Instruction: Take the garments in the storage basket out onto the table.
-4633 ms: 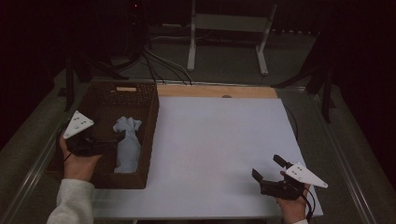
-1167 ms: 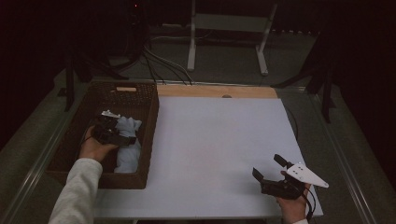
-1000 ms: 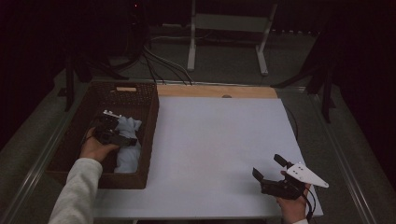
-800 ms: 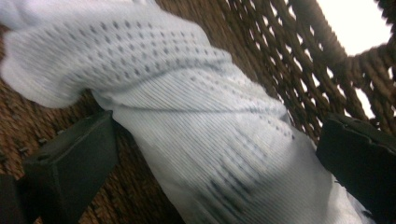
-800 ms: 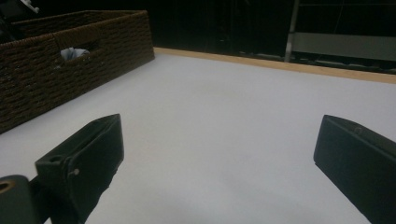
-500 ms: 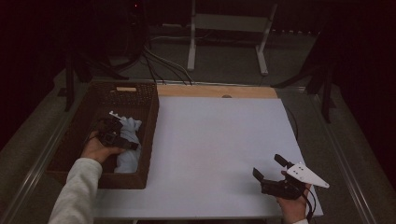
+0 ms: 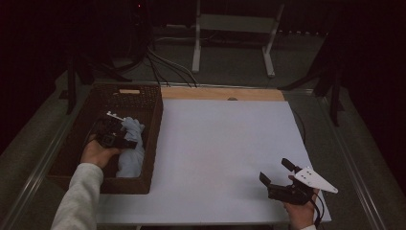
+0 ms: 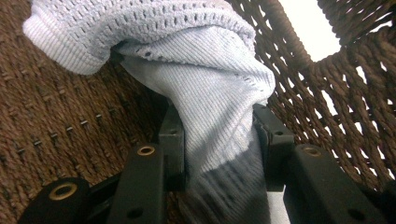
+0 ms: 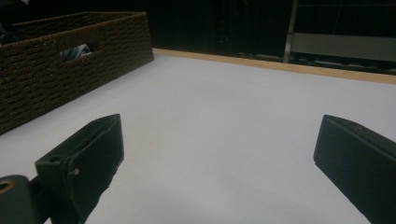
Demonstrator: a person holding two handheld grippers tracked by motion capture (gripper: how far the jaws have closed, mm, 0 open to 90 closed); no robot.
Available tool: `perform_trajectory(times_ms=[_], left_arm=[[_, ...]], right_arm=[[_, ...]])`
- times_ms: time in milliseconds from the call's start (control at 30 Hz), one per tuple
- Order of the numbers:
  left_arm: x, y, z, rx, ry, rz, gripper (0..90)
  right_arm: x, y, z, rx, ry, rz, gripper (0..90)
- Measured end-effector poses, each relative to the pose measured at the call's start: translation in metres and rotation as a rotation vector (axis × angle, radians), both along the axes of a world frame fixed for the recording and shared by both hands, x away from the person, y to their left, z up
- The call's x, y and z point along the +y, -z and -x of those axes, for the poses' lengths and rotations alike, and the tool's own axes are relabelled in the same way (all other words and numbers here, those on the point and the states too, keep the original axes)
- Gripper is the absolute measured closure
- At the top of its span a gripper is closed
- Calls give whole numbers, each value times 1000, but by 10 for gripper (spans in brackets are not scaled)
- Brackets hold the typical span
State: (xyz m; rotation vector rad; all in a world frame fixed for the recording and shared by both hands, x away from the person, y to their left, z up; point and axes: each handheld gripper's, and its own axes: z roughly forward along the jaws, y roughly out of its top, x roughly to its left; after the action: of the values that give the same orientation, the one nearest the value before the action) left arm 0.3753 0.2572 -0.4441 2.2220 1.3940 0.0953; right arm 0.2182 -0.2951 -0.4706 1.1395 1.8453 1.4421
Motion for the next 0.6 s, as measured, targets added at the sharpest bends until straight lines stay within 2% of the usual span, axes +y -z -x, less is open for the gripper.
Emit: perform_trajectory(times_ms=[333,600], left_arm=[[6,-11,3,-70,-19,24,635],[8,-18,5,-104,-27,29,642]], right_arm=[[0,0,0,0,2,-2,19],[-1,0,0,1,4,-6,19]])
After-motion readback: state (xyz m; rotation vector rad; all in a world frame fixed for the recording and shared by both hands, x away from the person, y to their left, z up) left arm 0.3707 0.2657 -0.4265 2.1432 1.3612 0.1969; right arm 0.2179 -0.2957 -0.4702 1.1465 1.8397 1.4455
